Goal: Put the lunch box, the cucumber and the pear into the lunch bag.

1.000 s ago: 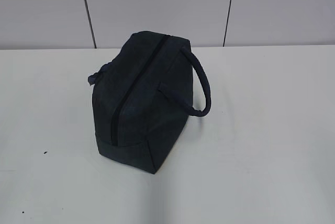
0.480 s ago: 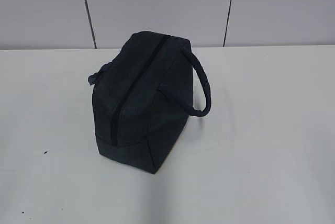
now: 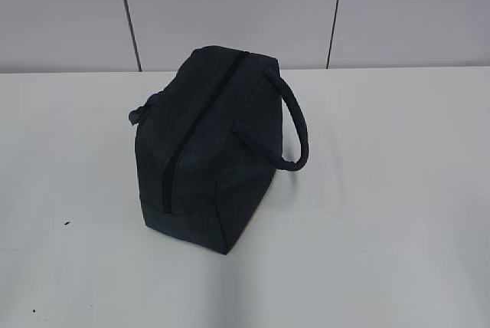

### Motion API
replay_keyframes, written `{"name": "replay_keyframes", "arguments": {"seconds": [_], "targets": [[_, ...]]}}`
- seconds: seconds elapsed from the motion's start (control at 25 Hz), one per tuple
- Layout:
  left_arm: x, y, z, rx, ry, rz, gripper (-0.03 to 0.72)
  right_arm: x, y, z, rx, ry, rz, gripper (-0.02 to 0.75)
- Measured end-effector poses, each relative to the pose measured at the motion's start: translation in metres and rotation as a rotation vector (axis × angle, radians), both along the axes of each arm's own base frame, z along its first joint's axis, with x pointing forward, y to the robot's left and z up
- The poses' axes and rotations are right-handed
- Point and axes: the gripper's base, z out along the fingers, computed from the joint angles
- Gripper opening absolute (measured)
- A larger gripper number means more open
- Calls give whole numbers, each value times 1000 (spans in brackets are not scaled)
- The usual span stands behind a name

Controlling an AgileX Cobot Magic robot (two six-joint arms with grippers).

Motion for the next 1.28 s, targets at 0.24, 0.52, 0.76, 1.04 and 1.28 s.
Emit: {"name": "replay_keyframes", "arguments": {"seconds": [0.24, 0.52, 0.76, 1.04, 1.28], "targets": [[0, -2, 0, 0, 0, 171, 480, 0, 0, 0, 0, 0, -24, 251], [-1, -3, 0, -1, -8, 297, 480, 0, 1, 0, 0, 0, -110, 251], [-1, -3, 0, -1, -8, 296, 480, 0, 1, 0, 0, 0, -113, 250], [-1, -3, 0, -1, -8, 296, 480, 0, 1, 0, 0, 0, -113, 250], [-1, -3, 0, -1, -8, 296, 478, 0, 1, 0, 0, 0, -113, 250]]}}
